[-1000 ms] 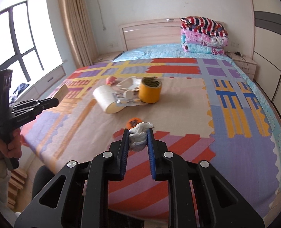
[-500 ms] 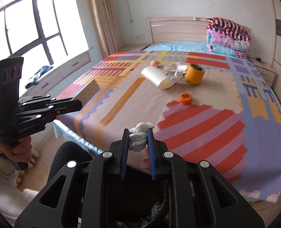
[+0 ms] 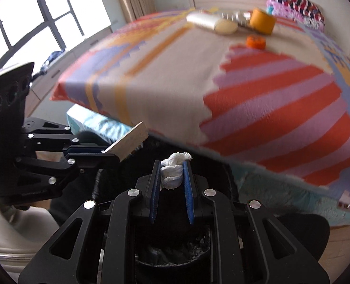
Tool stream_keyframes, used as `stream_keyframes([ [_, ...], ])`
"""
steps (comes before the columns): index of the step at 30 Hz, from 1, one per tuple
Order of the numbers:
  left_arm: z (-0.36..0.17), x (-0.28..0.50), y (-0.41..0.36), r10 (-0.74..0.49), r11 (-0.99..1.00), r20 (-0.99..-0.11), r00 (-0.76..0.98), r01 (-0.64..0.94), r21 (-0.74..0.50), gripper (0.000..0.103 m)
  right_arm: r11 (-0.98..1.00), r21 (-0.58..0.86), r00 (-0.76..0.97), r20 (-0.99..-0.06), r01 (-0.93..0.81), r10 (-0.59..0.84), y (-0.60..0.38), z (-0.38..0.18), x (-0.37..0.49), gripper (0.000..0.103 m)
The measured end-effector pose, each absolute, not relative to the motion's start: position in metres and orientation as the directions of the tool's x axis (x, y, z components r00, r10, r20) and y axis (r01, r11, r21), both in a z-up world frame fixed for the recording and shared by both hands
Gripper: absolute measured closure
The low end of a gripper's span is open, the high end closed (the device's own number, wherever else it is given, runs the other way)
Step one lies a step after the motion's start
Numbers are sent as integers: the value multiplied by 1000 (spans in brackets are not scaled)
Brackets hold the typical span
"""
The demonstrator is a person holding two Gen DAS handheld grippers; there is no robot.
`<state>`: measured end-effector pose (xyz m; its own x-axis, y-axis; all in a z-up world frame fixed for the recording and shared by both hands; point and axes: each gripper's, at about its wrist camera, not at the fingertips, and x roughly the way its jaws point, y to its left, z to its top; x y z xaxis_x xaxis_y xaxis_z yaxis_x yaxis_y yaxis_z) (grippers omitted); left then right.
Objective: Collect trash
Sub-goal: 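Carry the tissue down into the black trash bin and open the right tool, then reach the right tool to the orange bottle cap and grasp it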
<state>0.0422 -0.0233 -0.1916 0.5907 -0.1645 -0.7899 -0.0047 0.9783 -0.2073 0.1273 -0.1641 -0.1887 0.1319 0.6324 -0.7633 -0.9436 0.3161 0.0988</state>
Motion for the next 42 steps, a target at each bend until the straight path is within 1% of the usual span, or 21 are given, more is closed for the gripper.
stream_keyframes([
  [2,-209,47,-24,-168,978,-815,554,-9,-208,97,324,99,124,-791,-941,600,-162,-206,127,84],
  [4,-230,52,-26,-84,993,-860,503,-33,-117,97,334,93,121,-814,-938,568,-159,-222,127,84],
  [5,-239,54,-27,-71,994,-875,479,-36,-101,97,335,92,116,-826,-938,552,-158,-229,127,84],
  [9,-264,58,-27,-69,995,-908,414,-43,-95,97,350,120,79,-859,-929,505,-156,-250,131,84],
  [15,-280,61,-29,-56,995,-923,382,-57,-84,97,369,117,74,-883,-922,464,-153,-266,135,84],
  [20,-283,63,-29,-42,996,-925,377,-62,-71,97,384,147,61,-876,-911,479,-159,-268,140,82],
  [21,-286,61,-29,-32,996,-928,372,-65,-60,97,388,149,60,-877,-909,477,-152,-267,143,81],
  [23,-288,64,-29,-16,996,-930,368,-74,-46,96,390,152,58,-877,-908,478,-150,-266,144,74],
  [24,-288,64,-30,-16,996,-930,368,-74,-46,96,390,152,59,-875,-908,480,-150,-266,145,65],
  [25,-287,64,-30,-18,996,-929,370,-72,-48,96,389,153,60,-874,-909,482,-149,-265,145,63],
  [28,-282,62,-27,-23,996,-925,378,-68,-53,96,389,146,67,-872,-910,484,-146,-262,145,63],
  [34,-251,58,-28,-34,997,-899,437,-44,-59,96,385,147,89,-841,-911,533,-152,-240,137,63],
  [37,-233,57,-33,-52,998,-882,469,-14,-67,96,369,149,95,-818,-917,568,-154,-227,140,63],
  [42,-192,56,-38,-74,997,-840,537,33,-67,96,359,136,134,-763,-924,633,-165,-191,141,63],
])
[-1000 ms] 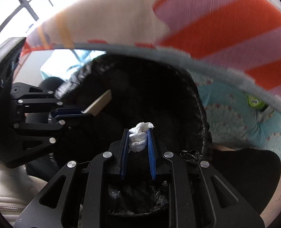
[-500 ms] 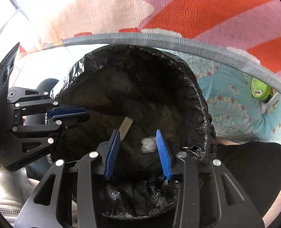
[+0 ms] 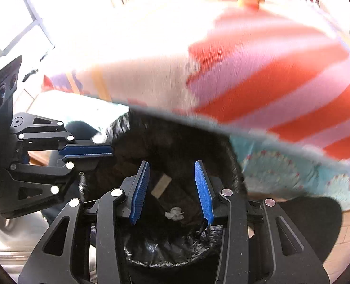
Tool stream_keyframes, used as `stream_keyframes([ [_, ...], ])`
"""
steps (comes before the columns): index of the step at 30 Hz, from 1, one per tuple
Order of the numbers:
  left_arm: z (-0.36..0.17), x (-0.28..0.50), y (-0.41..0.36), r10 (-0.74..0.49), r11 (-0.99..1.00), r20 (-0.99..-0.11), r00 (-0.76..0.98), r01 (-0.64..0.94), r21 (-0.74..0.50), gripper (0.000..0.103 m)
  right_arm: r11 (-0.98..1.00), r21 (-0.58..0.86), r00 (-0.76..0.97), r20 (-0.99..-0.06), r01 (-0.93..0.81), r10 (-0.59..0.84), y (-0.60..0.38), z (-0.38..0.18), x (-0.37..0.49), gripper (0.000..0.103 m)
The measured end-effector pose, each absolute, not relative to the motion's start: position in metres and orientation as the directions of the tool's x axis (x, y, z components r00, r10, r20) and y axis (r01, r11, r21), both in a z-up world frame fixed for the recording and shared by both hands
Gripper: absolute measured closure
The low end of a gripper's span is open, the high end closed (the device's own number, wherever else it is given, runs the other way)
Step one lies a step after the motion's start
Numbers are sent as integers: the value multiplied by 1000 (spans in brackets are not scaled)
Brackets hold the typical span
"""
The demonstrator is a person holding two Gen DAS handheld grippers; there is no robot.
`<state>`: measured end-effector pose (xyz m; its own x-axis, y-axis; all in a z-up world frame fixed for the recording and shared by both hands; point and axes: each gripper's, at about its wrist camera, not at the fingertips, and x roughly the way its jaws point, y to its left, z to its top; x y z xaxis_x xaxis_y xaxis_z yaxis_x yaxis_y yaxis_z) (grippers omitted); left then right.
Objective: Collect trash
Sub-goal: 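Reach the right tool to the orange bottle cap and grasp it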
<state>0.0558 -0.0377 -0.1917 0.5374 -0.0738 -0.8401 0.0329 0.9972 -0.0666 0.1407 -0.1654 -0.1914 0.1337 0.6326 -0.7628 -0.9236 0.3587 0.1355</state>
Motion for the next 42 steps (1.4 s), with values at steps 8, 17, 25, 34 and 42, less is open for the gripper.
stream_keyframes([
  [8,-123,69,-27,-84,996,-754,651,64,-56,72,362,97,217,-650,-927,728,-182,-127,149,63],
  [17,-82,90,-21,-73,995,-693,717,95,-6,50,397,28,307,-586,-917,750,-176,-96,172,63],
  [25,-63,143,5,-45,996,-675,737,89,31,50,433,17,347,-569,-901,745,-159,-80,209,63],
  [34,-64,205,35,-35,999,-705,708,51,1,50,444,40,342,-577,-895,741,-137,-83,240,63],
  [42,-75,251,56,-38,999,-725,688,29,-25,50,449,58,332,-591,-892,736,-121,-92,256,63],
])
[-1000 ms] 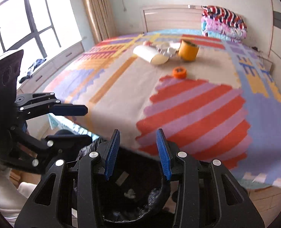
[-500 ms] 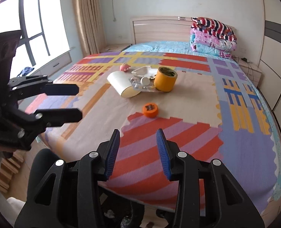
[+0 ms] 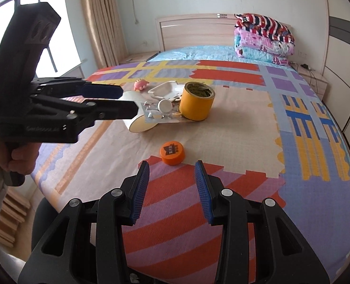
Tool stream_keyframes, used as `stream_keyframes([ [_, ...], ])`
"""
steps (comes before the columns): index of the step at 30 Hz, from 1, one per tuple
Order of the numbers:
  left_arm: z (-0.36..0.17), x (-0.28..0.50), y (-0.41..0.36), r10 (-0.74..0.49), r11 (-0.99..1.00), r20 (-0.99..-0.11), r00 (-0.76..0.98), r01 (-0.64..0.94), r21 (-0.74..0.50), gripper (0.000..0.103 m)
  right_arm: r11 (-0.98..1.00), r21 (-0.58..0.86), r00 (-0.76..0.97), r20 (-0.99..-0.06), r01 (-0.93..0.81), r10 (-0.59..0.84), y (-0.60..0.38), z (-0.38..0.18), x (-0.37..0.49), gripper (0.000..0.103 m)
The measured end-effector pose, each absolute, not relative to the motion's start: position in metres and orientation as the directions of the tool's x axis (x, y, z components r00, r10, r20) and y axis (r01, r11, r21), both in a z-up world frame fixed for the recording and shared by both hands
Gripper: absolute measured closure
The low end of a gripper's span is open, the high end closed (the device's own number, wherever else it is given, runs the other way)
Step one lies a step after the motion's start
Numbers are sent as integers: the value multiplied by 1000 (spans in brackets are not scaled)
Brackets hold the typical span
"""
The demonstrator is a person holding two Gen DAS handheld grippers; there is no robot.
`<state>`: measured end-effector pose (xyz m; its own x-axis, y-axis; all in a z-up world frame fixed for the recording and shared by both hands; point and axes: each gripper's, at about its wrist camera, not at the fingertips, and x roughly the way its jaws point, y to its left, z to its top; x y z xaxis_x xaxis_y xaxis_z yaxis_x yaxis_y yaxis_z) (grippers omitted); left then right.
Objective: Collect trash
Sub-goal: 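Reach the right tool to the orange bottle cap and grasp it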
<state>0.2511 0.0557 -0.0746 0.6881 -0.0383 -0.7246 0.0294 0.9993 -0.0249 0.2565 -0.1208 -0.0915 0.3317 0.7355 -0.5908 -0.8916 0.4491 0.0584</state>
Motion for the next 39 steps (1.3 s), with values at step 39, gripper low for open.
stream_keyframes([
  [39,-70,270,56,6,1000,-722,692,2,10,91,437,62,321,-588,-897,742,-95,-95,253,73],
])
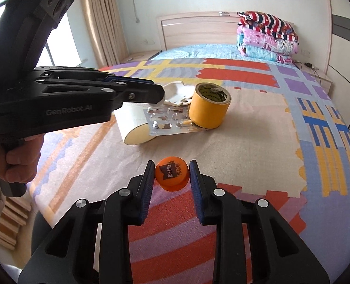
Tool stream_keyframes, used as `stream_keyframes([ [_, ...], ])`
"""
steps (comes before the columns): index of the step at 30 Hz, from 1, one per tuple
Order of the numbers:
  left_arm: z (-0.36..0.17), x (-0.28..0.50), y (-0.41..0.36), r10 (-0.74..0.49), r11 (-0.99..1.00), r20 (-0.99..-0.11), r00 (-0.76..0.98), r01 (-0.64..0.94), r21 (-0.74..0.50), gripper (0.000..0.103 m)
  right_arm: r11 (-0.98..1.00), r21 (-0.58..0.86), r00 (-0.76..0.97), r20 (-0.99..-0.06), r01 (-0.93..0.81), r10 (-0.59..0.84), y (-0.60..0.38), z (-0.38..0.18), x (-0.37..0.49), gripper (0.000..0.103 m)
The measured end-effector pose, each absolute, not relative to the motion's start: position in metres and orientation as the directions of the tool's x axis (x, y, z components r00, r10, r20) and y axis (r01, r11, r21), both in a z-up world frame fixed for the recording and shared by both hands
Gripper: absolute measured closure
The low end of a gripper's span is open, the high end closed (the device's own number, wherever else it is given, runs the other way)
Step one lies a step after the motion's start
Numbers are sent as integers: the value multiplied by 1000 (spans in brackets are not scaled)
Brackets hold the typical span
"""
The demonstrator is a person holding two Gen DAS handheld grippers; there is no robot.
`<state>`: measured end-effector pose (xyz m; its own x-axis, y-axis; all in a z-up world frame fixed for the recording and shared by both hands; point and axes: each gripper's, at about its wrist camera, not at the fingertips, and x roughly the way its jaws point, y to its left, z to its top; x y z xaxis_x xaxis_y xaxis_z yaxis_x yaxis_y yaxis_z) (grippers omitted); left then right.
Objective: Collect trash
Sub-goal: 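Reach the right tool to the orange bottle cap and grasp it, then lower the orange cap into the trash bin and open the right tool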
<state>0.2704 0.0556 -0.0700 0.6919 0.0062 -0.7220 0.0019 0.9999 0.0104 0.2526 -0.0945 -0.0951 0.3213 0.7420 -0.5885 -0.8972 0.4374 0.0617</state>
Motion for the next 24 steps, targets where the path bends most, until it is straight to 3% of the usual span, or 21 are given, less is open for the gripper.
stream_keyframes([
  [7,-50,231,41,18,998,-677,736,24,53,91,402,52,303,-571,-914,763,-109,-86,229,73],
  [16,-43,181,25,-29,999,-644,764,44,7,91,347,49,259,-570,-937,780,-130,-88,189,73],
  [24,-65,137,3,-76,997,-668,740,70,-36,91,309,6,243,-605,-951,759,-142,-105,154,73],
])
